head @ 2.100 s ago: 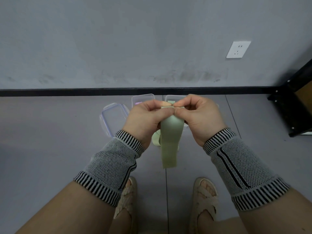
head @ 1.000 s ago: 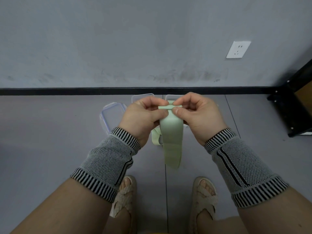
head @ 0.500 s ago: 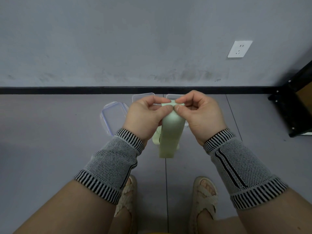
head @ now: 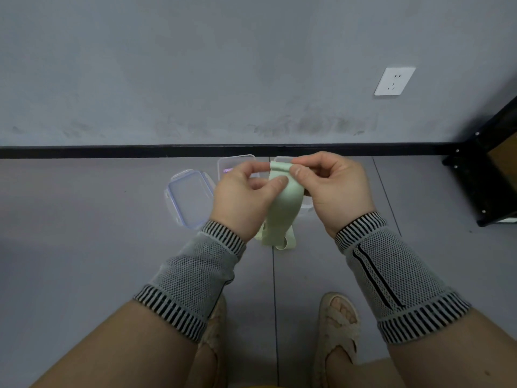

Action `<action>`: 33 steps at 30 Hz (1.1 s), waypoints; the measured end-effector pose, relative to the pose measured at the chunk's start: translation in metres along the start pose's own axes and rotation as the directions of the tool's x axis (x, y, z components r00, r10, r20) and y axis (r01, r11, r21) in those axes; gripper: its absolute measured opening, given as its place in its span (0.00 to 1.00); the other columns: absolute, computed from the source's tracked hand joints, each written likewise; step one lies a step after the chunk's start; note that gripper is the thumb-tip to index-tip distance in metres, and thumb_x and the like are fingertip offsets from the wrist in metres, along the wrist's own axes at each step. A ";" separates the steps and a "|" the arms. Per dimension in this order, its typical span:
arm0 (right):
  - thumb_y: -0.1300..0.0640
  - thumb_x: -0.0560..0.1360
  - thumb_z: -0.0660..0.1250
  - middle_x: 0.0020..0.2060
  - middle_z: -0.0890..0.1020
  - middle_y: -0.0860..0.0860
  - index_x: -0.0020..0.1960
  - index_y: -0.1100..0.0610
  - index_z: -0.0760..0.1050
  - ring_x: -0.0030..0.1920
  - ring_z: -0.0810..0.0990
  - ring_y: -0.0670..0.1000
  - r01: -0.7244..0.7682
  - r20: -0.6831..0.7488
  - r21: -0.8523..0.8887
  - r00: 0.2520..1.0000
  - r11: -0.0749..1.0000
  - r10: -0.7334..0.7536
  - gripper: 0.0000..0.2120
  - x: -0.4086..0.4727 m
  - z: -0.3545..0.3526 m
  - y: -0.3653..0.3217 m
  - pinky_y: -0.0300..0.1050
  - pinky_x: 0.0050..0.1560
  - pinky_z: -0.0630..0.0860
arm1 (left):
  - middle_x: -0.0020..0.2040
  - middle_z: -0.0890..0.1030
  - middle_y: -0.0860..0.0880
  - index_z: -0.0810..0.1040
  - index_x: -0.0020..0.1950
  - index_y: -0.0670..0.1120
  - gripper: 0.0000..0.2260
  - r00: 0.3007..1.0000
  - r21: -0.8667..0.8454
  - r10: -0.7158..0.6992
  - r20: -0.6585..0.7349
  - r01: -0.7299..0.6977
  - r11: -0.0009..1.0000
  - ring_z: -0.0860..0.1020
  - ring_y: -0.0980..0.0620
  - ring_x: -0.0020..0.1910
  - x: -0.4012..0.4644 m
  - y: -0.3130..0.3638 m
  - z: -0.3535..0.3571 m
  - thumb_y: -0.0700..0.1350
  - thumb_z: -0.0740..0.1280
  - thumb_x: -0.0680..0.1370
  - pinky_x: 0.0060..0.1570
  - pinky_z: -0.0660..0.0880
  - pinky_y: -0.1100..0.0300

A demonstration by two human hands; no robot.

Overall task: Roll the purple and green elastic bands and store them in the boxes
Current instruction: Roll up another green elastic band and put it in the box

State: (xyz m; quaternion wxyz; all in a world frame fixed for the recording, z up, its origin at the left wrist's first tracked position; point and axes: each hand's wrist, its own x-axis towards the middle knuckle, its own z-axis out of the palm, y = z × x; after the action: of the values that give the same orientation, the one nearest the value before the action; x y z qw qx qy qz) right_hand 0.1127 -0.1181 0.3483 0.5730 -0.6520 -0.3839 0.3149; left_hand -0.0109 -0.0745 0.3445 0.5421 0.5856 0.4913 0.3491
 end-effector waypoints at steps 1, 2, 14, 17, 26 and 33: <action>0.61 0.71 0.72 0.37 0.84 0.54 0.37 0.48 0.81 0.42 0.82 0.58 0.003 -0.023 -0.001 1.000 1.000 -0.003 0.09 0.001 0.000 0.000 0.59 0.46 0.80 | 0.37 0.84 0.48 0.79 0.50 0.49 0.10 1.000 0.015 -0.003 -0.006 0.003 1.000 0.83 0.49 0.41 -0.001 -0.001 0.003 0.46 0.73 0.71 0.48 0.79 0.47; 0.61 0.71 0.72 0.37 0.84 0.54 0.37 0.48 0.81 0.42 0.82 0.57 0.008 -0.040 -0.005 0.999 1.000 -0.008 0.09 0.001 0.000 0.000 0.58 0.46 0.80 | 0.37 0.84 0.48 0.78 0.51 0.48 0.10 1.000 0.025 -0.001 -0.012 0.001 1.000 0.83 0.50 0.41 -0.002 -0.001 0.005 0.44 0.72 0.72 0.48 0.79 0.48; 0.64 0.70 0.72 0.38 0.84 0.56 0.37 0.50 0.80 0.38 0.81 0.55 0.027 -0.022 -0.026 0.999 0.999 -0.027 0.10 -0.001 0.000 -0.002 0.56 0.44 0.81 | 0.41 0.83 0.42 0.79 0.53 0.40 0.07 0.992 -0.170 -0.087 0.088 0.101 0.980 0.81 0.48 0.39 0.004 0.002 -0.005 0.36 0.65 0.76 0.45 0.79 0.56; 0.66 0.70 0.72 0.38 0.83 0.57 0.38 0.52 0.80 0.38 0.80 0.55 0.031 0.009 -0.011 0.999 0.999 -0.031 0.09 -0.002 0.001 -0.003 0.57 0.45 0.80 | 0.38 0.81 0.45 0.79 0.52 0.39 0.07 0.986 -0.194 -0.087 0.145 0.114 0.974 0.78 0.54 0.33 0.003 0.005 -0.011 0.35 0.64 0.76 0.34 0.76 0.64; 0.66 0.69 0.72 0.31 0.78 0.58 0.34 0.52 0.79 0.33 0.73 0.50 0.076 0.062 -0.056 0.995 0.996 -0.072 0.10 -0.001 0.005 0.001 0.52 0.38 0.76 | 0.34 0.80 0.45 0.77 0.40 0.42 0.03 0.987 -0.208 -0.091 0.136 0.119 0.971 0.78 0.52 0.32 0.002 0.008 -0.012 0.38 0.69 0.74 0.36 0.77 0.60; 0.66 0.70 0.72 0.40 0.82 0.64 0.39 0.54 0.81 0.41 0.79 0.65 0.063 0.109 -0.005 0.992 0.998 -0.062 0.07 -0.002 0.002 0.000 0.60 0.45 0.79 | 0.28 0.80 0.48 0.74 0.41 0.43 0.05 0.982 -0.215 -0.076 0.171 0.112 0.970 0.76 0.53 0.27 0.004 0.008 -0.017 0.37 0.66 0.76 0.30 0.73 0.62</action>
State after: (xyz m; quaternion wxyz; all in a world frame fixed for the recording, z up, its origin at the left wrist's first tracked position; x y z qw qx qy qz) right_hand 0.1095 -0.1188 0.3476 0.5580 -0.6240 -0.4362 0.3302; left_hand -0.0248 -0.0655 0.3544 0.6583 0.5233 0.4307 0.3275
